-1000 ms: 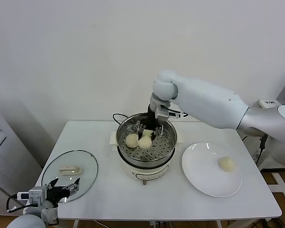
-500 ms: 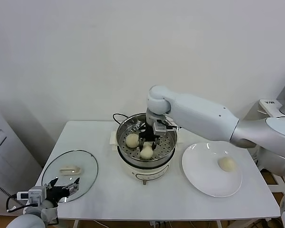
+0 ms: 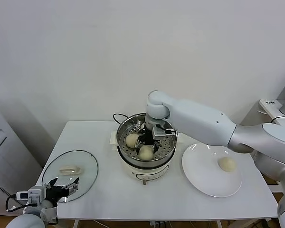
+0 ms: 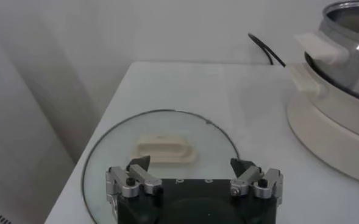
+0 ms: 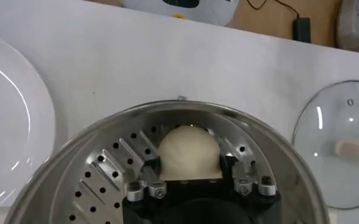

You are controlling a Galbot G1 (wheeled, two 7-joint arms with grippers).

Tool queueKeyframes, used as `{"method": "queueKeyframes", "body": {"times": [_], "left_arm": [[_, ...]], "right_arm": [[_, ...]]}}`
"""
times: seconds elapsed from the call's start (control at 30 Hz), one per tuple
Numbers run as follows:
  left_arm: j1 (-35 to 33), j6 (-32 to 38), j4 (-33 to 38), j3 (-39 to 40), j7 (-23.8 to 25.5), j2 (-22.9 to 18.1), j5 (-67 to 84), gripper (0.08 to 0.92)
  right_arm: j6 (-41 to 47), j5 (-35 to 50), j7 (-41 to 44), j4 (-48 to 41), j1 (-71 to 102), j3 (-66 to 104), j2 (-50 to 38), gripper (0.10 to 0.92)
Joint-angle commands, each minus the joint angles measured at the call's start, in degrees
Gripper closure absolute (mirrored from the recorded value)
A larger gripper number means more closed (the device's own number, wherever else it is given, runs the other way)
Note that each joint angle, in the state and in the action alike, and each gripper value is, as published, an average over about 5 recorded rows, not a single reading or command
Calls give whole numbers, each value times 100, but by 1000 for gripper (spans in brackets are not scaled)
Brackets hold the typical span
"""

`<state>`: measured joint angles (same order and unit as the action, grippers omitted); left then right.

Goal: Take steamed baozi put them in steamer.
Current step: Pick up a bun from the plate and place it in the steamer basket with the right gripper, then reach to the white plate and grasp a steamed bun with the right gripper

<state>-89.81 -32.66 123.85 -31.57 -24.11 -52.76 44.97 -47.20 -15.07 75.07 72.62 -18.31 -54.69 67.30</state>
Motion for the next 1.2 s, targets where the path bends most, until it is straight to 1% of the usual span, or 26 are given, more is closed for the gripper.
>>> {"method": "queueKeyframes", "body": {"times": [0.03,0.17,0.3,0.5,0.67,0.87,1.2], "left_arm": [[3,-3,-1,-10,-1,-2,0,177],[-5,-3,-4,-29,-2,-2,-1,177],[-23,9,-20,-63,4,1,0,177],[-54,13,2,-113,1,-26,2,177],[-53,5,8,-142,-4,-39,2,177],[-55,1,6,-148,-8,-54,2,177],[-24,-40,17,-134,-50,-98,-9,177]], "right_arm": [[-149,76,44,-259,-360,388,-82,211],[271,668,177,-771,-836,438,-329,203],[894,1181,398,-1536,-1214,398,-633,203],[1593,1429,767,-2783,-1384,348,-929,203],[1912,1502,991,-3378,-1265,341,-1242,203],[2099,1439,1055,-3577,-935,427,-1633,203],[2175,1175,867,-3268,147,920,-2278,203]]}}
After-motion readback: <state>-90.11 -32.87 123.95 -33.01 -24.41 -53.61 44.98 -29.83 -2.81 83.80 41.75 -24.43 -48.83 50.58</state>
